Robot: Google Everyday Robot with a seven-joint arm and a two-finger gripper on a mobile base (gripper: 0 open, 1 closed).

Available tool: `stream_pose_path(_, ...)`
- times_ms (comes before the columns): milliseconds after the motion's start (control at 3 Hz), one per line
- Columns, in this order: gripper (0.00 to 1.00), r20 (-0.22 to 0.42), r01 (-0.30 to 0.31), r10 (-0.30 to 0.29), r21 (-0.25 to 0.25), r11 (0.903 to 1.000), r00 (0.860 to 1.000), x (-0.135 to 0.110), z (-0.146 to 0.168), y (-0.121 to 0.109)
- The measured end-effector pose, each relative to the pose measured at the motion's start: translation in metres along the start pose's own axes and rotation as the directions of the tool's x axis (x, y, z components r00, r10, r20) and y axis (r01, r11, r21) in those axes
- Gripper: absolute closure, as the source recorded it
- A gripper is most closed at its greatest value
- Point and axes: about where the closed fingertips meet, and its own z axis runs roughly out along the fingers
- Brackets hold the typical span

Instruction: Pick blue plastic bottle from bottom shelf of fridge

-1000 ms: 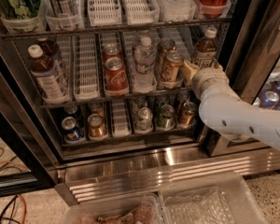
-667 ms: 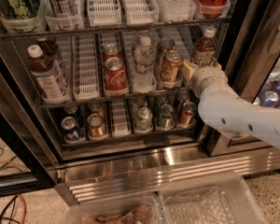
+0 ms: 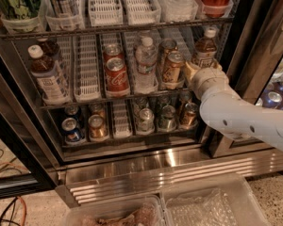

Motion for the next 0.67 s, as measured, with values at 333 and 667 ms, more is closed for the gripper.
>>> stream_pose_path(333, 0.72, -0.006, 0.001, -0.001, -0.007, 1.0, 1.0, 0.0035, 0.0006, 0.0021)
stream_pose_path(667, 0.96, -0.008, 0.001, -0.001, -0.01, 1.0, 1.0, 0.005, 0.0007, 0.0028)
